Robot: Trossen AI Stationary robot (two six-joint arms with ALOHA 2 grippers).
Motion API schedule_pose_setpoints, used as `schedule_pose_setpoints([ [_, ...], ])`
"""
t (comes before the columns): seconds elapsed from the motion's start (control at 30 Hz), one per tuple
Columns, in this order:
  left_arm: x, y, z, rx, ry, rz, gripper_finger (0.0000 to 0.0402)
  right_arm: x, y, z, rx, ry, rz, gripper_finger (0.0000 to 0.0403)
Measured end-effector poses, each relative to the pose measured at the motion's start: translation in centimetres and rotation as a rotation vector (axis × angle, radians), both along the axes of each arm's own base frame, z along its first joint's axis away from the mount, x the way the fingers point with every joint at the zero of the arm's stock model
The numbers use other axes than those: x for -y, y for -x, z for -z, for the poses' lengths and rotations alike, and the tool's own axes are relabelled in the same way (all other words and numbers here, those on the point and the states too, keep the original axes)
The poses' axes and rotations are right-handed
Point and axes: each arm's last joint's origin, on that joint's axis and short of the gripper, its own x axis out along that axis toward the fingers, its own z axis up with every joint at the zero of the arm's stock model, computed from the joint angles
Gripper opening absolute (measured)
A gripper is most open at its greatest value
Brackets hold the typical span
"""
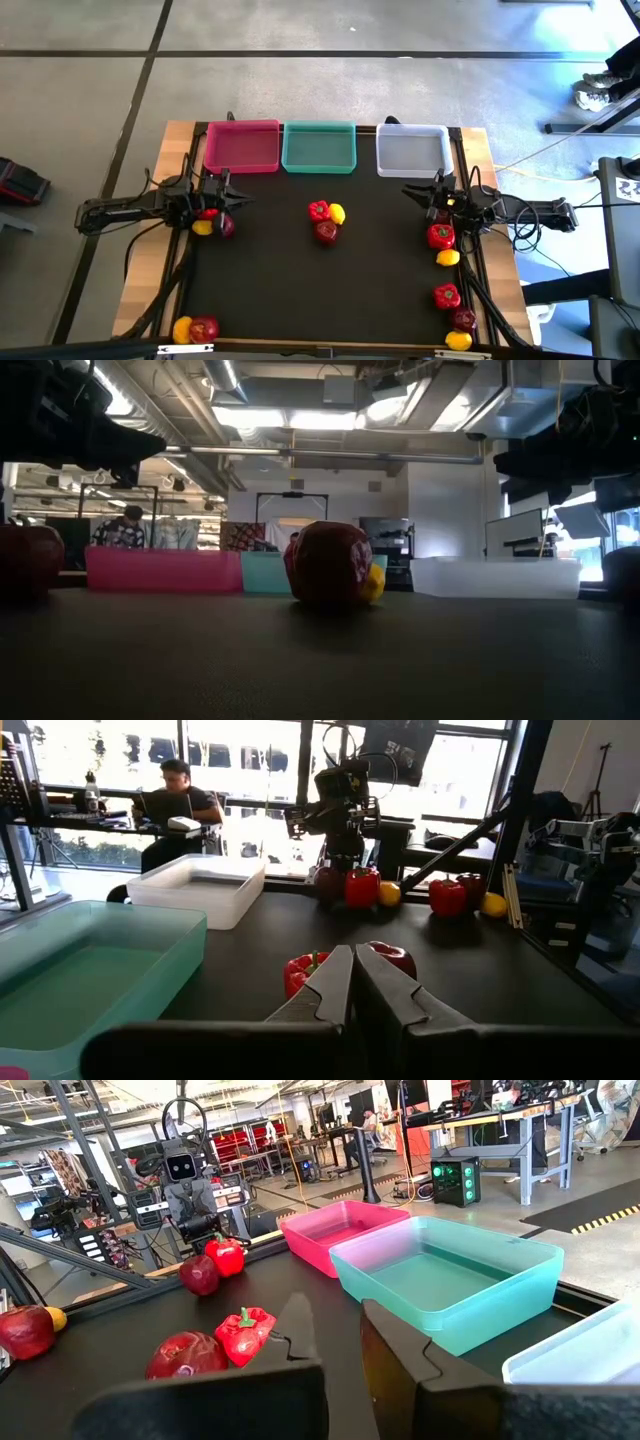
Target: Sort produce into baskets
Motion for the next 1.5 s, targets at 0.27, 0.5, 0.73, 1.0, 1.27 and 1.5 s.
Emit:
schedule_pose_setpoints([
  [0.27,0.0,0.0,0.0,0.000,0.000,0.000,0.0011,0.0,0.0,0.0,0.000,0.000,0.000,0.0035],
  [0.5,0.0,0.0,0.0,0.000,0.000,0.001,0.0011,0.0,0.0,0.0,0.000,0.000,0.000,0.0035],
  [0.73,0.0,0.0,-0.1,0.016,-0.002,0.000,0.0011,0.0,0.0,0.0,0.003,0.000,0.000,0.0035],
  [1.0,0.0,0.0,-0.6,0.064,0.071,0.003,0.0011,0.0,0.0,-0.2,0.039,-0.023,0.000,0.0035],
  [1.27,-0.2,0.2,-1.8,0.194,0.049,-0.077,0.0011,0.0,0.0,-1.0,0.093,0.075,0.015,0.0035],
  [1.5,-0.4,0.4,-2.6,0.270,-0.031,-0.156,0.0011,0.1,-0.4,-1.3,0.099,0.092,0.044,0.0035],
])
